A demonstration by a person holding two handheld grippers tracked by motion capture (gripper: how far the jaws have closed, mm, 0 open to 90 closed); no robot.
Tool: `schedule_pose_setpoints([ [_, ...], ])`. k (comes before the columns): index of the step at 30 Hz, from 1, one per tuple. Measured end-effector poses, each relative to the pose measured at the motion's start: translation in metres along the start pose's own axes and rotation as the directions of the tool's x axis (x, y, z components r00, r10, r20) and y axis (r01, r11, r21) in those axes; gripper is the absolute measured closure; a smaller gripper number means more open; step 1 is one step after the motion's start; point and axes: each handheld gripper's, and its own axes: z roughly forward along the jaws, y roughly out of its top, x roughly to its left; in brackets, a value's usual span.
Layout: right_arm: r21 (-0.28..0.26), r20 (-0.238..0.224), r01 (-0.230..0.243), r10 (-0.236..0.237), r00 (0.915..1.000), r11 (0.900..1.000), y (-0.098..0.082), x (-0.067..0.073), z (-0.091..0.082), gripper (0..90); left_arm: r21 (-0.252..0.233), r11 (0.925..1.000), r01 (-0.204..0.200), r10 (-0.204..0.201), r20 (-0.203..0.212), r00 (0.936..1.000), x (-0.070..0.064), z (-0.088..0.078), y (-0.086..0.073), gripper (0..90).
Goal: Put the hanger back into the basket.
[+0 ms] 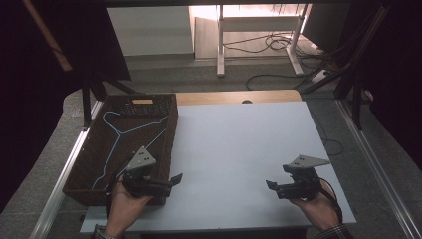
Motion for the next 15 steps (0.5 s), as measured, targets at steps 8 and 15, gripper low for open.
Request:
schedule_pose_setpoints([
  [8,-0.014,-0.005,0.0,0.0,1.0,1.0,-0.002,0.003,-0.006,16.4,0.008,0.9997,-0.022,0.022,0.013,0.9997,-0.013,0.007,0.001,1.2],
  [15,-0.031,-0.01,0.006,-0.007,0.9999,0.999,-0.004,0.007,-0.014,13.9,0.008,0.9997,-0.024,0.024,0.028,0.9993,-0.02,0.01,0.0,0.8],
])
